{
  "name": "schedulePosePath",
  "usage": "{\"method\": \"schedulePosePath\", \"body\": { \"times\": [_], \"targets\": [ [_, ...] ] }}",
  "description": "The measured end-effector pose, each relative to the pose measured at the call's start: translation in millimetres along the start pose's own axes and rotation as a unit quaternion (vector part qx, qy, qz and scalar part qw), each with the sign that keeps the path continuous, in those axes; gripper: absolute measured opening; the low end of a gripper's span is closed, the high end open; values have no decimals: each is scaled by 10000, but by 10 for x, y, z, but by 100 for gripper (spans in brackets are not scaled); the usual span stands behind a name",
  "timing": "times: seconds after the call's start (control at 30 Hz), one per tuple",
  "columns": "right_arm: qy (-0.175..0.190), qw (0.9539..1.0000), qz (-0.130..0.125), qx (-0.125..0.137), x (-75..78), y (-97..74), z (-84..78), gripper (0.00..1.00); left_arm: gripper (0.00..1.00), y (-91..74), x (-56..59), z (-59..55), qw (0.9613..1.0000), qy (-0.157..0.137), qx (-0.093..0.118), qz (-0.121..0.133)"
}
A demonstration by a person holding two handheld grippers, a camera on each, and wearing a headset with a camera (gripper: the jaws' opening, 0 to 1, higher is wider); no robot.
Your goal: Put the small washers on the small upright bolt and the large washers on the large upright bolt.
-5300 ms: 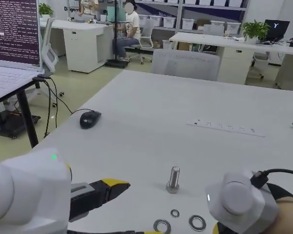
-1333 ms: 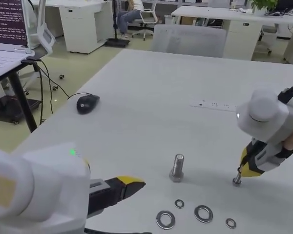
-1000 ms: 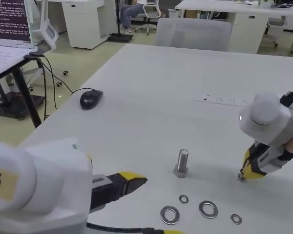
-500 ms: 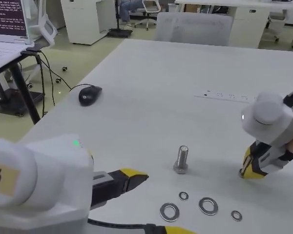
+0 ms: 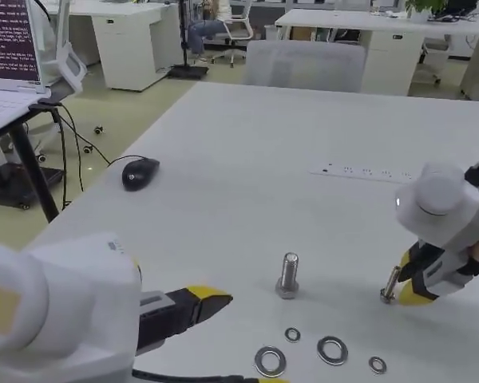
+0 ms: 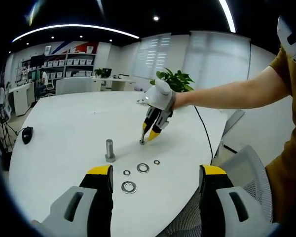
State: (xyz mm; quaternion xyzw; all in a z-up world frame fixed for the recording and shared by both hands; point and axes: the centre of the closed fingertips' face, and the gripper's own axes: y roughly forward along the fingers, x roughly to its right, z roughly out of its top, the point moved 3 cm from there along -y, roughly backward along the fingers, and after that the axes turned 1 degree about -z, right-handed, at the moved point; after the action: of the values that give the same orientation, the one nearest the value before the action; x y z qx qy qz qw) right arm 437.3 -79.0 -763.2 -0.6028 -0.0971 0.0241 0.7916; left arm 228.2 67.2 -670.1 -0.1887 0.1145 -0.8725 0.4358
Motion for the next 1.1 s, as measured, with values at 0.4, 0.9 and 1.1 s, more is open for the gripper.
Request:
{"method": "schedulePosePath", "body": {
  "times": [0.4,0.9,1.1],
  "targets": [
    [87,9998,-53,176,-350,-140,-78,21,70,-114,122,57,9998,120,105,79],
    [-46,9992,204,338,-862,-48,62,21,70,-185,258,160,9990,332,309,53],
    [-88,9991,291,295,-970,22,107,21,70,-250,274,128,9989,323,336,83]
  ]
}}
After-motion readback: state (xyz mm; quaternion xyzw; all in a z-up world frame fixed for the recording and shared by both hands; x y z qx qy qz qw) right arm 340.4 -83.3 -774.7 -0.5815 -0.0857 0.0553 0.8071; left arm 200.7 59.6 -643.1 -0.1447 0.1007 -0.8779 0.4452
